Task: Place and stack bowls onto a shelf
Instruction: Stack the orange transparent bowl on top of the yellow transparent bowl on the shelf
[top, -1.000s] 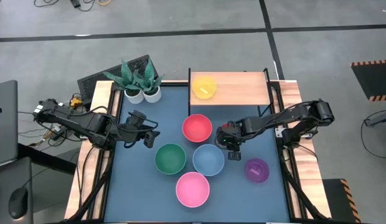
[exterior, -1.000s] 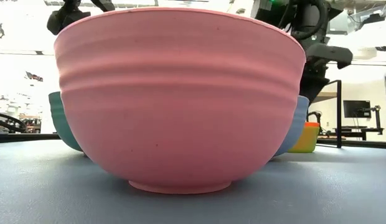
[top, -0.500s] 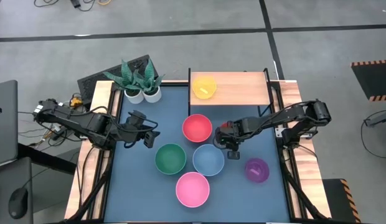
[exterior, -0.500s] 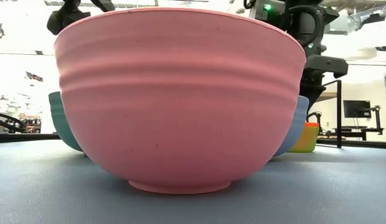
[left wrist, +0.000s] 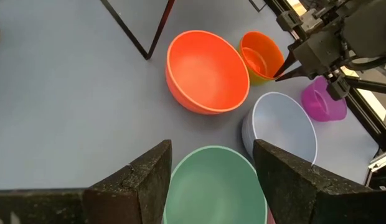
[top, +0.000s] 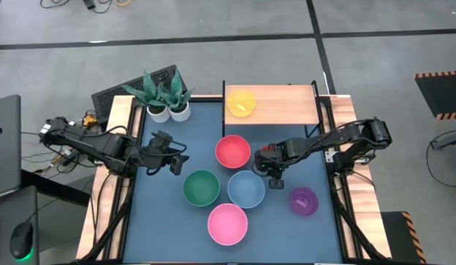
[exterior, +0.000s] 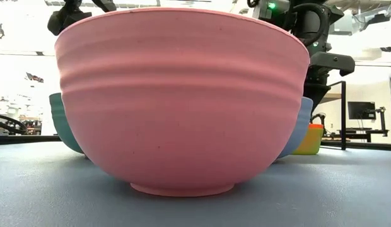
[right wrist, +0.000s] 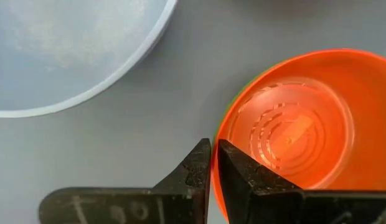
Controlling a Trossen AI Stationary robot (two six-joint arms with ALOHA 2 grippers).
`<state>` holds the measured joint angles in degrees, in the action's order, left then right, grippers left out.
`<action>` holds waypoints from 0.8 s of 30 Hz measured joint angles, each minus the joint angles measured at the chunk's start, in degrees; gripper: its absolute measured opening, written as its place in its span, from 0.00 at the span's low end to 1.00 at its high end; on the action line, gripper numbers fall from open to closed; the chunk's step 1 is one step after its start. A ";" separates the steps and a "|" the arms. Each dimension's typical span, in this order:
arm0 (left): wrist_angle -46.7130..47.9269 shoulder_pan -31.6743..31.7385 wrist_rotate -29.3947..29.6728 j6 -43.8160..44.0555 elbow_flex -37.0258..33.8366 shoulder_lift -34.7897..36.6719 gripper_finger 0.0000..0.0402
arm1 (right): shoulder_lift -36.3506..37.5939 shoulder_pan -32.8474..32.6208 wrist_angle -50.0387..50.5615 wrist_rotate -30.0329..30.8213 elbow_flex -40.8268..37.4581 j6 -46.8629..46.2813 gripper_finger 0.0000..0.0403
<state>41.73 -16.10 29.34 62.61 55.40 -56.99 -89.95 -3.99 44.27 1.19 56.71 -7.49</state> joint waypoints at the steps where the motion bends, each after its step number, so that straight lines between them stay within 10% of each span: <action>1: -0.01 0.02 0.00 0.00 0.00 0.00 0.52 | 0.00 0.00 0.01 0.01 0.00 -0.03 0.13; 24: -0.03 0.02 0.04 0.09 0.00 0.00 0.52 | 4.33 0.34 5.37 2.86 6.56 -5.13 0.04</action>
<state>41.70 -16.08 29.38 62.70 55.40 -56.99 -85.63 -3.65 49.64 4.05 63.27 -12.61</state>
